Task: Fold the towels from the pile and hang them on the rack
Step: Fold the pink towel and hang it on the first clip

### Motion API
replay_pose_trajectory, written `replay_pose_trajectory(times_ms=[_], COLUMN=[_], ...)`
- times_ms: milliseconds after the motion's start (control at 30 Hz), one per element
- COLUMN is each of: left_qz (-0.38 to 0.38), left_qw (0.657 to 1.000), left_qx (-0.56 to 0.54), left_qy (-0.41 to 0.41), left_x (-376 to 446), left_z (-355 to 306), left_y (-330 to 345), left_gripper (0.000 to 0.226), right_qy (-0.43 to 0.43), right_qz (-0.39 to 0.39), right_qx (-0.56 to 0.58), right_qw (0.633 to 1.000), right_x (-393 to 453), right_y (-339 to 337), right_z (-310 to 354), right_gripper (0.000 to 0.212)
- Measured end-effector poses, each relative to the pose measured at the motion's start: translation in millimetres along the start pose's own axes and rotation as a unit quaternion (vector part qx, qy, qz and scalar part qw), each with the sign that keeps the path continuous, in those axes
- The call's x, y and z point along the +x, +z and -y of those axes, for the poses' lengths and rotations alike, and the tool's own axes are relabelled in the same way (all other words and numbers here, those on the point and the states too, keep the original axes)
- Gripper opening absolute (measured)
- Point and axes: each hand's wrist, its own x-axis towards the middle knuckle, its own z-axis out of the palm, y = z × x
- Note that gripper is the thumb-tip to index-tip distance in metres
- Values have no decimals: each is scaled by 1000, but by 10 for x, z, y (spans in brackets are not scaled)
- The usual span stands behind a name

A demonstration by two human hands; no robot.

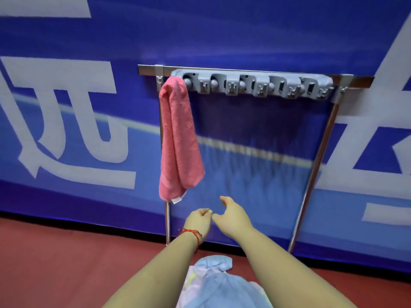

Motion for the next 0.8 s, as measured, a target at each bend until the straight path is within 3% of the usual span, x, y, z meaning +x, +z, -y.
replay_pose_trajectory(times_ms=[367,600,800], left_qz=[103,160,163], left_qw=[986,962,950], left_qx=[33,93,110], left_qy=[-126,-200,-244], left_x=[-194,-127,152], left_z=[1580,2422,2848], left_y=[1075,1482,1783], left_gripper=[31,35,41], right_qy=[136,235,294], right_qz=[90,169,198], right_qx=[39,35,21], right_qw=[986,957,935], right_x=[-249,-260,-78], right_y=[1062,1667,2032], right_z=[-1671,-2575,-3087], right_gripper=[51,62,62])
